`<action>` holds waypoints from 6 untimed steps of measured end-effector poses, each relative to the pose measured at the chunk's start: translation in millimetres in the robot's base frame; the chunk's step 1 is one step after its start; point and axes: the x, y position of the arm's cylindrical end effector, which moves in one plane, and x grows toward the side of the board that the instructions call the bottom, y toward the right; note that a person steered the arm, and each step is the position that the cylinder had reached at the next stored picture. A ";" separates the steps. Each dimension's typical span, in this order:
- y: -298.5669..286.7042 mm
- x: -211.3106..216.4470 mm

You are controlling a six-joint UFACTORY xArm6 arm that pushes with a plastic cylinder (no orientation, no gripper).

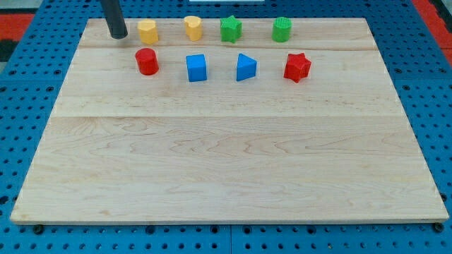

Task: Move your arm towards top left

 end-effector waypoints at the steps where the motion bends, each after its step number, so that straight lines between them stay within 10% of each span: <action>1: 20.6 1.6; 6: -9.9 11.5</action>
